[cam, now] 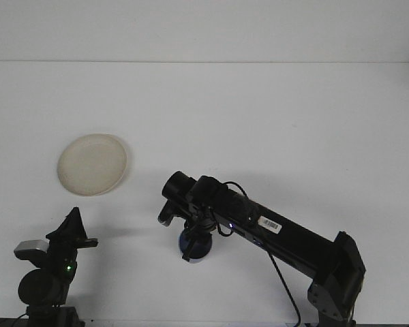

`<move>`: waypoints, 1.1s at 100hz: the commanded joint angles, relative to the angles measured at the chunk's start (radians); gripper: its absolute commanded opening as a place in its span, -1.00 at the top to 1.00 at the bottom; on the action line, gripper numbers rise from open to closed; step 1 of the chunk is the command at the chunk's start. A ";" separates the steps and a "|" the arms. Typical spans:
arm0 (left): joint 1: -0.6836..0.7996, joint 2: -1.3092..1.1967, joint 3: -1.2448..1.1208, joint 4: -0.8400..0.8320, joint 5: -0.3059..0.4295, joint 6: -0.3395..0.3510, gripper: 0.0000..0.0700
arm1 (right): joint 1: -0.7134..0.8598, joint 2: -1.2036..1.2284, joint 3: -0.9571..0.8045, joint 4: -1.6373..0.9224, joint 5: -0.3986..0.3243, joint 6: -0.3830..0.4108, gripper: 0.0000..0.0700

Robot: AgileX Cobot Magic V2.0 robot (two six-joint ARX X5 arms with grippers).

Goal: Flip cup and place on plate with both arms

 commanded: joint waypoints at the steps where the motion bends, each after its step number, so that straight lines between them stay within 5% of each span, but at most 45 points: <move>1: -0.001 -0.001 -0.020 0.011 -0.003 -0.003 0.97 | 0.014 0.039 0.024 -0.003 0.002 -0.016 1.00; 6: -0.001 -0.001 -0.020 0.011 -0.003 -0.003 0.97 | 0.015 0.042 0.024 -0.003 0.002 -0.021 0.89; 17: -0.001 -0.001 -0.020 0.011 -0.002 -0.003 0.97 | 0.018 0.039 0.030 0.000 -0.003 -0.022 0.17; 23: -0.001 -0.001 -0.020 0.011 -0.003 -0.003 0.97 | 0.017 0.026 0.044 -0.011 -0.011 -0.016 -0.02; 44: -0.001 -0.001 -0.011 0.012 0.003 -0.030 0.97 | -0.017 -0.097 0.127 -0.042 -0.019 -0.016 -0.03; 62: -0.001 -0.001 0.012 0.012 0.100 -0.095 0.97 | -0.101 -0.260 0.138 0.044 -0.023 -0.011 -0.02; 80: -0.001 0.004 0.084 -0.015 0.201 -0.216 0.96 | -0.231 -0.426 0.074 0.168 -0.156 -0.011 -0.03; 95: -0.001 0.069 0.226 -0.121 0.254 -0.193 0.96 | -0.335 -0.597 -0.116 0.299 -0.156 -0.011 -0.03; 110: -0.001 0.229 0.412 -0.244 0.307 -0.090 0.96 | -0.444 -0.808 -0.377 0.498 -0.156 -0.010 -0.02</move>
